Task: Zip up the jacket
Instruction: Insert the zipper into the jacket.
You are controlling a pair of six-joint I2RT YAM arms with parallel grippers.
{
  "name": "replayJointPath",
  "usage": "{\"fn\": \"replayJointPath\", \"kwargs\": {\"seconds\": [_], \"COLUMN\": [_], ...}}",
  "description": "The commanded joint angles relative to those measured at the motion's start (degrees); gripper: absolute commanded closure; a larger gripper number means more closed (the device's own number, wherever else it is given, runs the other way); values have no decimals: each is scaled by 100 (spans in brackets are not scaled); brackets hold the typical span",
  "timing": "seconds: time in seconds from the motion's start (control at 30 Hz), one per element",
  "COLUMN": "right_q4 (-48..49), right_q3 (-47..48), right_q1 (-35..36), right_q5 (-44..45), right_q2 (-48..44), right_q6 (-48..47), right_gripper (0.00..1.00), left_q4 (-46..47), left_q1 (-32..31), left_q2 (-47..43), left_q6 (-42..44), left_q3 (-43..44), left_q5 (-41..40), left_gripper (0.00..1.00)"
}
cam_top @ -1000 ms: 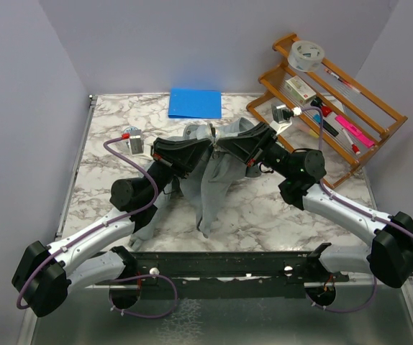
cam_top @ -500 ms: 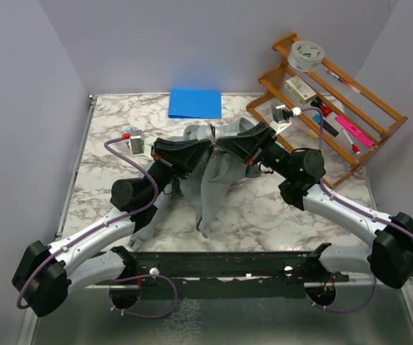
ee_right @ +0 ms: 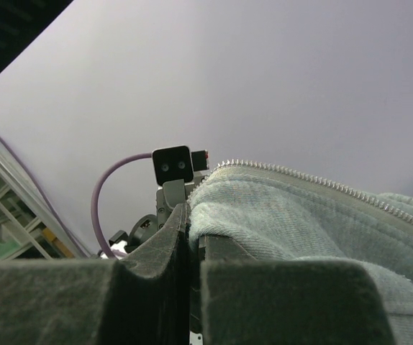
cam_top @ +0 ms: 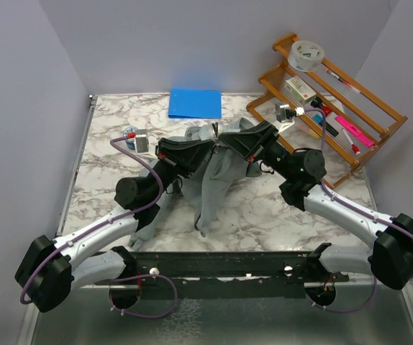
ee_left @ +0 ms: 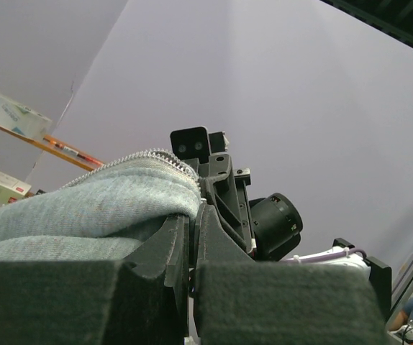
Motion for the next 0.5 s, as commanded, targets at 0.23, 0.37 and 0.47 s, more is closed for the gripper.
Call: {"fn": "replayJointPath", "kwargs": {"seconds": [0.23,0.37,0.47], "right_q4": [279,59,-392], "right_q3": [-307,-373,-516], "right_q1": [41,41,41], "right_q5": [858,918,1017], "right_q2": [-351,-456,-639], "right_q6": [-84,-181,-408], "right_gripper": [100,100,100], "left_q4": [82,-378,-914], "left_q1": [-32,-30,-28], "left_q2": [256,256,284], "left_q6": [-281,-210,-17], "left_q3": [-102,-190,-244], "left_q5": [736,745,822], "left_gripper": [100,100,100]}}
